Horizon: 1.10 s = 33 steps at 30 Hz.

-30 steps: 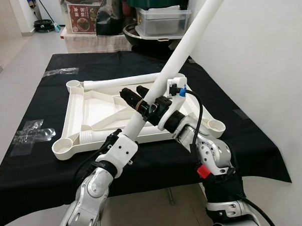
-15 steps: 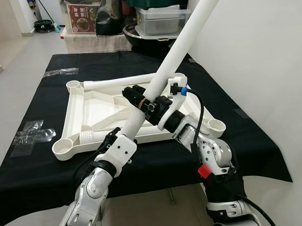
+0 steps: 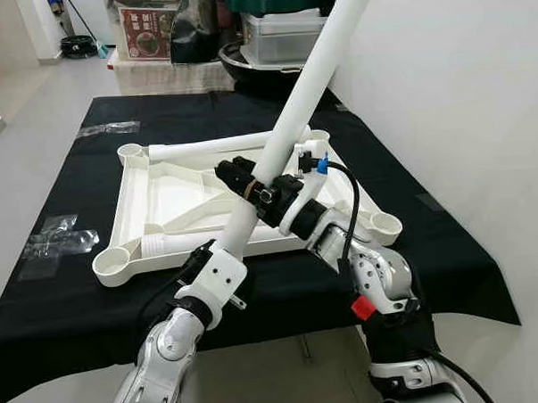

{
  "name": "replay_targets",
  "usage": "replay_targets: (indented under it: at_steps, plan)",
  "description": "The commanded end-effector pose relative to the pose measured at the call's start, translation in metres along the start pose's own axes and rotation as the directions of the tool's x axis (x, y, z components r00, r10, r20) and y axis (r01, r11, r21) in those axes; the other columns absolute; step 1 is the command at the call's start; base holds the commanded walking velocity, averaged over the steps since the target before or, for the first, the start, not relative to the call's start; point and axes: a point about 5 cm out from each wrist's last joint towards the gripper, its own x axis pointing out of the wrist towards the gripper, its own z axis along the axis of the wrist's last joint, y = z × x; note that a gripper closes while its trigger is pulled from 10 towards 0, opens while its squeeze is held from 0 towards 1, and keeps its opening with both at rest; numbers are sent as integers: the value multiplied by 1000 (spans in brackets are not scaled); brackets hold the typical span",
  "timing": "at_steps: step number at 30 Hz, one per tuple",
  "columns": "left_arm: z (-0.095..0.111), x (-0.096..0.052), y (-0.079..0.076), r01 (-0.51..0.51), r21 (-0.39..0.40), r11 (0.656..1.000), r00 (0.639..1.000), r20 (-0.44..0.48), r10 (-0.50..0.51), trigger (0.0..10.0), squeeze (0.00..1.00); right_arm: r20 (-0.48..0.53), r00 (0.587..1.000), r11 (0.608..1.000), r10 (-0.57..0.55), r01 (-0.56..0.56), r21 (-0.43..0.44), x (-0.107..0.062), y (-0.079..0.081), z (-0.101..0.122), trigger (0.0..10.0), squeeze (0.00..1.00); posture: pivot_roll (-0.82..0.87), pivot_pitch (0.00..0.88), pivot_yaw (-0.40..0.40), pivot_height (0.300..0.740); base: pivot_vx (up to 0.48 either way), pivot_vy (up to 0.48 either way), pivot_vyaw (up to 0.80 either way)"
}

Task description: Building children table

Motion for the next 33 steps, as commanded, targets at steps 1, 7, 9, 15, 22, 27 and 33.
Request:
replay_targets:
  at_steps: [1,7,9,15,22,27,33]
  plan:
    - [-6,-1,-1,9,-6,1000,999,-34,-9,10000,1000,24,1000,1000,3,-3,-10,0,1,5,0,0,49,0,-75,740,0,0,0]
    - [-13,-5,4,-5,-36,999,997,-75,2,10000,0,57,998,999,-19,21,-36,-1,-2,14,0,0,50,0,-75,740,0,0,0]
    - [-16,-9,2,2,-62,998,995,-98,-8,10000,0,103,993,996,-60,66,-60,-1,-8,26,0,0,53,0,-74,740,0,0,0]
    - [-12,-15,-8,8,-122,993,997,-72,-16,10000,0,196,966,975,-168,192,-109,-3,-22,47,2941,0,55,0,-74,740,0,0,0]
    - [0,-16,-13,-47,-205,978,999,-36,40,10000,0,249,936,936,-250,299,-184,-15,-33,54,10000,0,56,0,-78,740,0,0,0]
    - [7,-17,-15,-46,-205,978,999,-20,43,10000,0,271,916,896,-297,365,-252,-24,-39,49,10000,0,58,0,-79,740,0,0,800]
    - [11,-18,-15,-58,-218,974,998,-4,58,10000,0,288,902,882,-322,397,-256,-25,-40,48,10000,0,60,0,-75,740,0,0,800]
